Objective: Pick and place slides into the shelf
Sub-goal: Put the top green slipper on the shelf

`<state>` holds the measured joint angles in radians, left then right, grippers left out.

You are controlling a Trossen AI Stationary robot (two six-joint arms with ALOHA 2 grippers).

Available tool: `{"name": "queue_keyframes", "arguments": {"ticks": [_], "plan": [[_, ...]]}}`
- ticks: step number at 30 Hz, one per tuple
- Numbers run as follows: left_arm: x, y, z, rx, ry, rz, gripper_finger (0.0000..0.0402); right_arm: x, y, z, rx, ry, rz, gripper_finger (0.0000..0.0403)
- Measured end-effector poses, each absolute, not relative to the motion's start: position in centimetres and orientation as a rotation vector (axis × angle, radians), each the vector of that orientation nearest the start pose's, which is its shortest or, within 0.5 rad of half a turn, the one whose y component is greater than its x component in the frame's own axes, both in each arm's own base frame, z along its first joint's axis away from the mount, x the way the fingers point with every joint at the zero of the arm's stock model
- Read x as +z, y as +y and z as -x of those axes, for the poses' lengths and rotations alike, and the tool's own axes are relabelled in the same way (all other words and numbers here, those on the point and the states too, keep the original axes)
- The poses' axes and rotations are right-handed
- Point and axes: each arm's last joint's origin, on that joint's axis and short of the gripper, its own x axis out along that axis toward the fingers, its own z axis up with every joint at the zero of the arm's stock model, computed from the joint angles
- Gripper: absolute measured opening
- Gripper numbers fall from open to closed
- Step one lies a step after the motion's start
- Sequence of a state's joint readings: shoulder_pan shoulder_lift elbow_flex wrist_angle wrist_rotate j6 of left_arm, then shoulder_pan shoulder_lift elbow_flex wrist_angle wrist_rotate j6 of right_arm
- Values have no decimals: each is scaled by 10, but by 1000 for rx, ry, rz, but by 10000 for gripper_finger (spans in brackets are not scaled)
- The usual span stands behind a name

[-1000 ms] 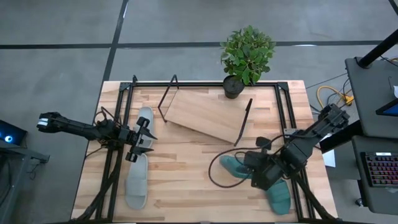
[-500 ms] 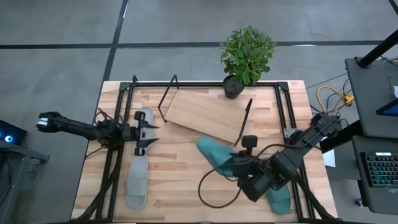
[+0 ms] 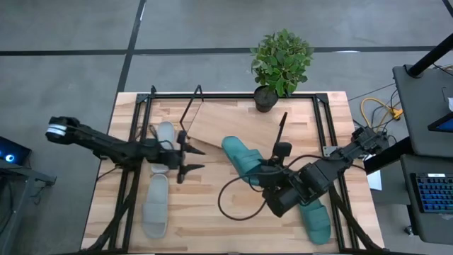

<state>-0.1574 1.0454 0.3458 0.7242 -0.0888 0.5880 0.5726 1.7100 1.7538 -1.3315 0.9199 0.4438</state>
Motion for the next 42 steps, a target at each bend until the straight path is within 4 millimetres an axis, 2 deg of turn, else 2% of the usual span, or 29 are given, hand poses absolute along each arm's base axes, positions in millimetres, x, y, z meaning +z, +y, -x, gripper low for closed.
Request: {"name": "queue_keyframes", "arguments": {"ticks": [6, 10, 18, 26, 33, 37, 42], "plan": [[234, -34, -247, 20, 7, -741, 199, 354, 154, -284, -489, 841, 467, 11], [234, -35, -263, 70, 52, -842, 199, 354, 154, -284, -488, 841, 467, 11], [234, -36, -277, 98, 83, -907, 199, 354, 154, -284, -488, 840, 465, 11], [242, -37, -296, 175, 104, -911, 199, 354, 154, -284, -488, 837, 463, 11], [239, -38, -307, 188, 133, -940, 196, 354, 154, -284, -488, 836, 463, 12], [239, -37, -311, 227, 159, -957, 164, 354, 154, -284, -488, 836, 466, 12], [237, -37, -310, 215, 171, -970, 69, 355, 154, -284, -486, 836, 479, 12]]}}
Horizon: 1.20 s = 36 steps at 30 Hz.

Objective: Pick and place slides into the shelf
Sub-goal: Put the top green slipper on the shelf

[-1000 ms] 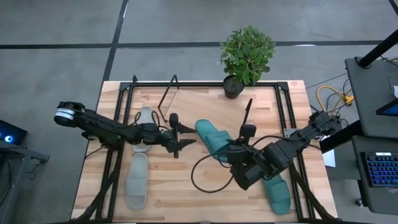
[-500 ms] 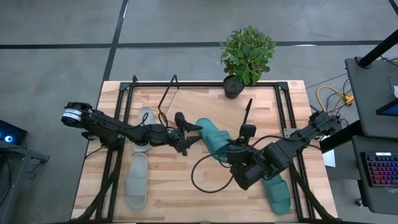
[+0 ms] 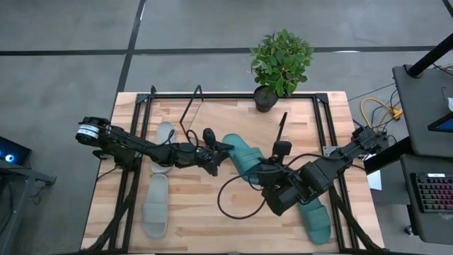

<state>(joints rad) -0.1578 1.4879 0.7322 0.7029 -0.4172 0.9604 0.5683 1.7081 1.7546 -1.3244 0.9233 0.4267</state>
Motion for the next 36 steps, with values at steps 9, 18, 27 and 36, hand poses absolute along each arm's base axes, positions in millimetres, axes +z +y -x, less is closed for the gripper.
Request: {"name": "queue_keyframes", "arguments": {"ticks": [9, 18, 27, 36], "plan": [[245, -30, -298, 220, 182, -962, 50, 361, 157, -283, -485, 809, 542, 28], [240, -23, -262, 242, 189, -957, 50, 379, 169, -271, -462, 732, 619, 63], [243, -20, -238, 239, 135, -909, 50, 376, 184, -279, -306, 750, 675, 172], [241, -21, -241, 226, 138, -899, 49, 375, 188, -284, -254, 746, 784, 215]]}}
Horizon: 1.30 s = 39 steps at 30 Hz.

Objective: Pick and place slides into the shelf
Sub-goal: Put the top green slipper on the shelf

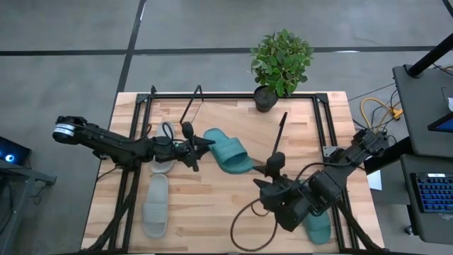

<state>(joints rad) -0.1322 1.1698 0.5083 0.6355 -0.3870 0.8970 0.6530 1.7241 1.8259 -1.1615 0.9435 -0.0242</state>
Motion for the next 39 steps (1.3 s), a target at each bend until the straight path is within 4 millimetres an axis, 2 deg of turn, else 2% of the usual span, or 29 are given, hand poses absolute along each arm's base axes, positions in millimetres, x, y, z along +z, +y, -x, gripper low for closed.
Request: {"name": "queue_keyframes", "arguments": {"ticks": [8, 21, 26, 32, 39], "plan": [[238, -23, -246, 202, 121, -898, 49, 375, 174, -292, -305, 762, 772, 215], [242, -23, -247, 196, 100, -898, 48, 374, 167, -297, -300, 782, 715, 210], [243, -23, -247, 198, 95, -896, 48, 372, 167, -297, -280, 795, 716, 161], [245, -23, -248, 205, 66, -898, 48, 364, 163, -301, -241, 832, 699, 41], [246, -23, -247, 209, 58, -880, 48, 360, 163, -302, -289, 815, 749, 37]]}}
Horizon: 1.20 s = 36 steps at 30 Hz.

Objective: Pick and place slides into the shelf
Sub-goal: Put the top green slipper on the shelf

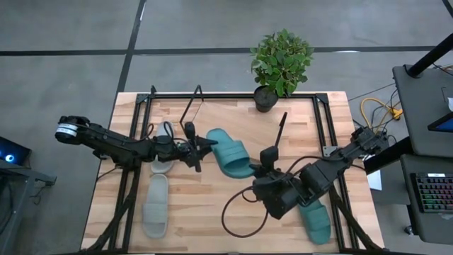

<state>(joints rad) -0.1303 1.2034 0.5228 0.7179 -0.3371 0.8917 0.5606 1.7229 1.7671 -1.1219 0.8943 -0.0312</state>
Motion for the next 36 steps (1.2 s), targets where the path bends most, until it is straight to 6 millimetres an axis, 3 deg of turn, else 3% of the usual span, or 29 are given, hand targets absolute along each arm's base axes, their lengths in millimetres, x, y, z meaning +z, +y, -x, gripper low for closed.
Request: {"name": "queue_keyframes", "arguments": {"ticks": [3, 9, 13, 18, 24, 30, 36], "plan": [[247, -23, -247, 216, 52, -853, 64, 360, 162, -302, -337, 799, 759, 37], [253, -22, -245, 265, 18, -761, 192, 357, 160, -303, -374, 798, 779, 37], [250, -22, -244, 278, 43, -691, 245, 354, 157, -300, -431, 807, 805, 37], [253, -27, -240, 209, 76, -588, 257, 347, 154, -298, -475, 821, 802, 37], [263, -47, -236, 116, 70, -567, 259, 324, 147, -299, -590, 815, 895, 37], [271, -69, -241, 116, 103, -712, 259, 302, 139, -303, -640, 822, 919, 37], [268, -82, -259, 207, 193, -875, 259, 285, 136, -308, -649, 824, 954, 37]]}}
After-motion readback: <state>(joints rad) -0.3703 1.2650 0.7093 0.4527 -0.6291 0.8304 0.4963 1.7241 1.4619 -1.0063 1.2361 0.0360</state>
